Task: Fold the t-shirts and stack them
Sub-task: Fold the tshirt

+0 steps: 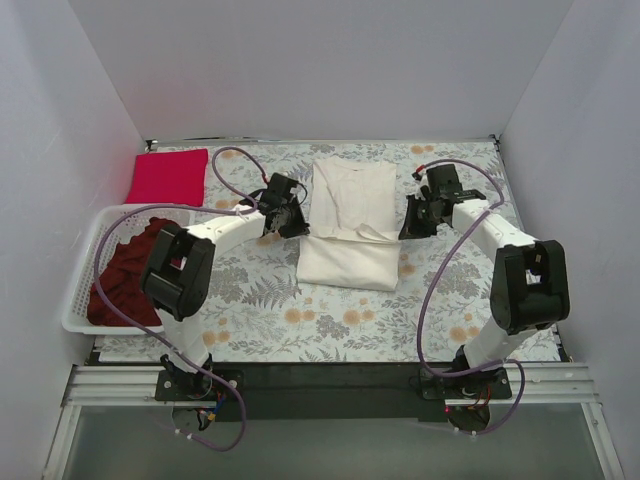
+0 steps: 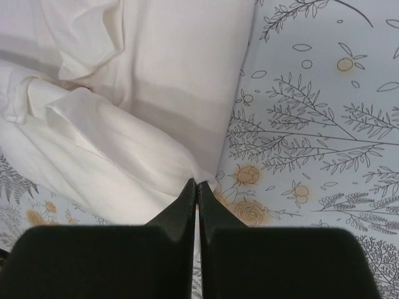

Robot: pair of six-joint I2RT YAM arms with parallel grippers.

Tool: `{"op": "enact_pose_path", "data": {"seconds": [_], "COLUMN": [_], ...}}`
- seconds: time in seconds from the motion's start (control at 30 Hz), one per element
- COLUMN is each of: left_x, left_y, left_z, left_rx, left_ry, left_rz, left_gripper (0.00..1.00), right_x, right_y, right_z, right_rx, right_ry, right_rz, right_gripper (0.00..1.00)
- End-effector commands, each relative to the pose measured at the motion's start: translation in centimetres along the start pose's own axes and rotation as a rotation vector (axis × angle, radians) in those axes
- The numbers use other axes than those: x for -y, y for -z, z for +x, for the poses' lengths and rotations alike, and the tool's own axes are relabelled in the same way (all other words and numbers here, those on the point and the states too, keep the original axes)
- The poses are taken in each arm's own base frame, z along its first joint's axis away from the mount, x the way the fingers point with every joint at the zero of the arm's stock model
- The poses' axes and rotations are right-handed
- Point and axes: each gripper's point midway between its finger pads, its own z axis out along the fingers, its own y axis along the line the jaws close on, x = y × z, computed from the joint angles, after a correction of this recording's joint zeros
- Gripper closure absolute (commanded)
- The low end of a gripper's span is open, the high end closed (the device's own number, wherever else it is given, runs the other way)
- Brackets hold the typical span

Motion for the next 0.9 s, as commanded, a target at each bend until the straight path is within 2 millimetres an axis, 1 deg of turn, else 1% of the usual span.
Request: {"op": "enact_pose_path", "data": {"seconds": [0.0, 0.07, 0.1, 0.23, 0.3, 0.33, 0.4, 0.43, 0.57, 0.6, 0.67, 0.73, 0.87], "left_x": [0.3, 0.1, -0.1, -0.7, -0.7, -0.3, -0.1, 0.1, 0.8, 1.1, 1.2, 1.1, 0.5], "left_y": [-0.1, -0.5, -0.9, -2.3, -2.6, -2.5, -2.3, -1.8, -0.4, -0.2, 0.0, -0.2, -1.5], "left_z": [-2.6, -2.6, -2.3, -1.7, -1.7, -1.4, -1.6, -1.8, -2.7, -3.0, -3.2, -2.9, -1.4], "left_rx": [0.071, 0.072, 0.064, 0.045, 0.046, 0.028, 0.040, 0.049, 0.094, 0.103, 0.111, 0.103, 0.052], "left_ry": [-0.002, 0.000, -0.002, -0.019, -0.022, -0.024, -0.026, -0.025, -0.026, -0.028, -0.032, -0.030, -0.018], "left_rz": [0.013, 0.012, 0.007, -0.004, -0.004, 0.019, 0.032, 0.037, 0.068, 0.076, 0.085, 0.084, 0.083], "left_gripper": [1.00, 1.00, 1.00, 1.00, 0.99, 0.99, 1.00, 1.00, 1.00, 1.00, 1.00, 1.00, 0.98], "right_x": [-0.4, -0.4, -0.1, 0.5, 1.0, 1.3, 1.6, 1.8, 1.8, 1.6, 1.7, 1.8, 2.0], "right_y": [-0.7, -1.3, -2.0, -3.6, -4.2, -4.4, -4.4, -4.2, -3.0, -2.6, -2.4, -2.4, -3.2], "right_z": [-3.0, -3.4, -3.1, -2.8, -2.5, -2.3, -2.1, -2.1, -2.6, -2.9, -2.9, -2.9, -2.5], "right_rx": [0.071, 0.073, 0.061, 0.046, 0.040, 0.036, 0.041, 0.047, 0.094, 0.111, 0.123, 0.124, 0.118], "right_ry": [0.039, 0.041, 0.039, 0.033, 0.031, 0.028, 0.031, 0.029, 0.034, 0.039, 0.041, 0.043, 0.042], "right_rz": [-0.031, -0.040, -0.036, -0.024, -0.010, -0.001, 0.016, 0.024, 0.033, 0.030, 0.036, 0.038, 0.034], "right_gripper": [0.99, 0.99, 0.99, 0.99, 0.99, 0.99, 0.99, 0.99, 0.99, 0.99, 0.99, 0.99, 0.99]}}
